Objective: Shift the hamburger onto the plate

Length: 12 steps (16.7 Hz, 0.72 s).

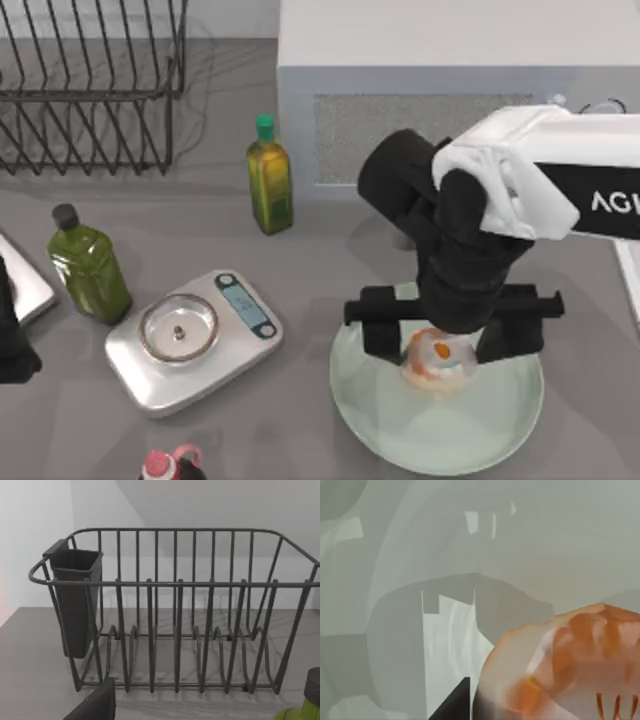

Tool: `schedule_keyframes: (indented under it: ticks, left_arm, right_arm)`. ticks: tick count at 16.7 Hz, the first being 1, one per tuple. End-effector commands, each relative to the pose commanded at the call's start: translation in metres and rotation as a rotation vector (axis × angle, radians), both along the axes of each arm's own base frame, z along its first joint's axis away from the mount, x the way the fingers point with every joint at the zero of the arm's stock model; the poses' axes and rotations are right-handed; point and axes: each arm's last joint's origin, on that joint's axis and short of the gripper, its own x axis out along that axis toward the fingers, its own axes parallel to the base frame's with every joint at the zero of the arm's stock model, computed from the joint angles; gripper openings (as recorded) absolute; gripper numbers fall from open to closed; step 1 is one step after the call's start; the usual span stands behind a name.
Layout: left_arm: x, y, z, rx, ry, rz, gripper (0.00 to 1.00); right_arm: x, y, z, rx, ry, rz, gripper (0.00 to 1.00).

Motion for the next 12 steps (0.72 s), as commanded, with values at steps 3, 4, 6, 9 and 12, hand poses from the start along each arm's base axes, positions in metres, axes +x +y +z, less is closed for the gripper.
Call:
schedule_keyframes:
  ticks: [3,4,6,9,12]
  left_arm:
    - [0.0,0.0,0.0,0.0,0.0,0.0,1.0]
    - [0.0,0.0,0.0,0.0,0.0,0.0,1.0]
    - [0.0,0.0,0.0,0.0,0.0,0.0,1.0]
    - [0.0,0.0,0.0,0.0,0.0,0.0,1.0]
    - [0.0,0.0,0.0,0.0,0.0,0.0,1.0]
  right_arm:
    - [0.0,0.0,0.0,0.0,0.0,0.0,0.3]
    - [0.0,0.0,0.0,0.0,0.0,0.0,0.38]
    - [0.0,0.0,0.0,0.0,0.0,0.0,0.53]
    - [0.0,0.0,0.0,0.0,0.0,0.0,0.75]
    - [0.0,0.0,0.0,0.0,0.0,0.0,0.98]
